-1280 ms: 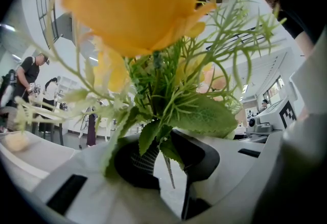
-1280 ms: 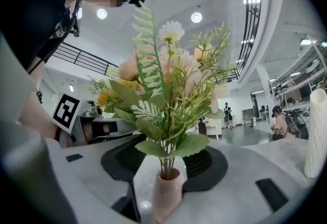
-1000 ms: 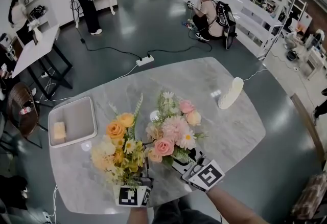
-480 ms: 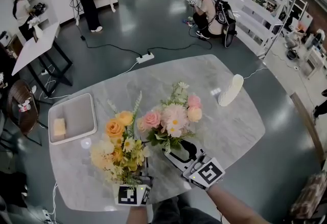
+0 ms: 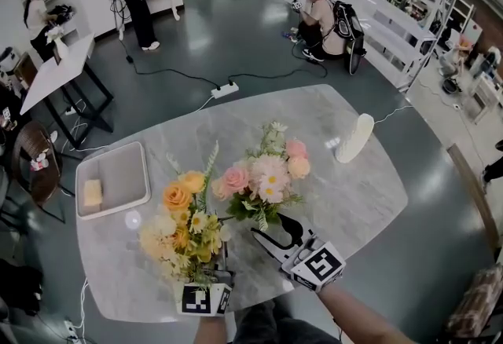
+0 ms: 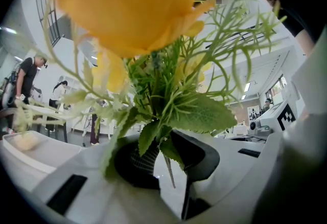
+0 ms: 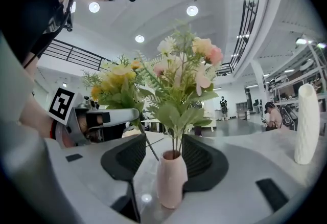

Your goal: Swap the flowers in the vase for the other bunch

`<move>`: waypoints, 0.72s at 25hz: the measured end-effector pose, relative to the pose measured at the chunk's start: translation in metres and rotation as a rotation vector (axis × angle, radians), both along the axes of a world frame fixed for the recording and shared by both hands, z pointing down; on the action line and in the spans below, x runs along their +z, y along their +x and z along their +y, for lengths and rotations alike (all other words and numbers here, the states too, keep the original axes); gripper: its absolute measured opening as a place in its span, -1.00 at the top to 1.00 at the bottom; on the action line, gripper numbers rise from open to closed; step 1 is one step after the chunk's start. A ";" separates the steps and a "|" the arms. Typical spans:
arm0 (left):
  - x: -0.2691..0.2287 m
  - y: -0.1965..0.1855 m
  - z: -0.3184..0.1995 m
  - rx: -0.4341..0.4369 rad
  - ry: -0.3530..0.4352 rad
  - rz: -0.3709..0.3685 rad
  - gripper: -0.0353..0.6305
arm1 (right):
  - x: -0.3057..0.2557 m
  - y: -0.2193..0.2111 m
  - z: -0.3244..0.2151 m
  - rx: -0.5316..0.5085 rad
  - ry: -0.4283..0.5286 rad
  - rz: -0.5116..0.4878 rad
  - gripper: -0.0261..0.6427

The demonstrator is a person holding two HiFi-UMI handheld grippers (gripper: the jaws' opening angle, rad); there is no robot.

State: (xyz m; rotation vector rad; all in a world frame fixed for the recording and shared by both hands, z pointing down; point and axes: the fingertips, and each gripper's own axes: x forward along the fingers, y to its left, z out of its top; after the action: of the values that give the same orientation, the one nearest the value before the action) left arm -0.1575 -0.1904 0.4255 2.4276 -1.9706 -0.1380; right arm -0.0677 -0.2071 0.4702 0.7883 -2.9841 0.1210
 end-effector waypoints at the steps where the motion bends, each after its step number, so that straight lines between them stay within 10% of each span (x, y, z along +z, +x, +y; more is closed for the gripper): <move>1: -0.001 -0.001 0.001 -0.001 0.000 0.000 0.65 | -0.001 0.000 0.000 0.002 -0.002 -0.001 0.29; 18: 0.000 0.010 0.027 -0.009 0.005 -0.005 0.65 | 0.000 0.009 0.020 0.009 -0.011 -0.008 0.29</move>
State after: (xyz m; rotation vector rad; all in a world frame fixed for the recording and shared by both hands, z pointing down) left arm -0.1472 -0.1633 0.4254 2.4246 -1.9860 -0.1368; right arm -0.0591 -0.1868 0.4699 0.8018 -2.9849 0.1417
